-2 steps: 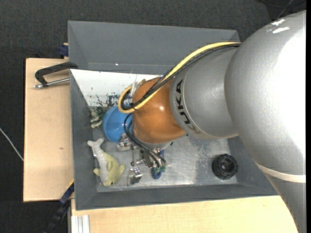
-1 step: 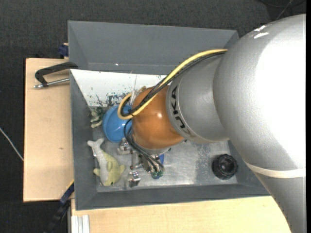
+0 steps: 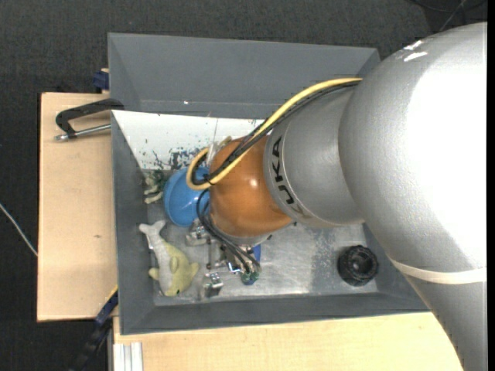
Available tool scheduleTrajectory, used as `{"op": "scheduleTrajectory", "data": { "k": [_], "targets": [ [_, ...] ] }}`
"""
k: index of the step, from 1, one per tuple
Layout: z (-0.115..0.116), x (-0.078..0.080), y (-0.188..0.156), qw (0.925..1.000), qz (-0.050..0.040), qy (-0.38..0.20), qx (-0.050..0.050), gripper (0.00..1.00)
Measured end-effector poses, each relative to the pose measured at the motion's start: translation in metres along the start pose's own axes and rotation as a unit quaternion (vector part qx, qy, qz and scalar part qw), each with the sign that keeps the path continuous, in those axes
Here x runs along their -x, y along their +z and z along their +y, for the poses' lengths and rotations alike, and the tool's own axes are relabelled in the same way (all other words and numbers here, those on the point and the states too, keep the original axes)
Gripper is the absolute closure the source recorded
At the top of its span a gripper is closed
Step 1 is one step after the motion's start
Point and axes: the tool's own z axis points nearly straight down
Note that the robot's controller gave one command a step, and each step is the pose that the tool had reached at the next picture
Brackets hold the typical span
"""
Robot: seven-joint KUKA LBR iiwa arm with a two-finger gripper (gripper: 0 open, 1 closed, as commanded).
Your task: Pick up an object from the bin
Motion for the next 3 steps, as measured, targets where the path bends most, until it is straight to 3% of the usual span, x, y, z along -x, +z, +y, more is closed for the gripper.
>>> {"op": "scheduleTrajectory", "data": {
  "k": [1, 2, 3],
  "targets": [
    [0.001, 0.000, -0.003, 1.0000, 0.0039, -0.001, 0.000, 1.00],
    [0.002, 0.003, -0.092, 1.0000, -0.0044, -0.001, 0.001, 1.00],
    [0.003, 0.005, -0.109, 1.0000, -0.0020, -0.001, 0.000, 1.00]
  ]
}}
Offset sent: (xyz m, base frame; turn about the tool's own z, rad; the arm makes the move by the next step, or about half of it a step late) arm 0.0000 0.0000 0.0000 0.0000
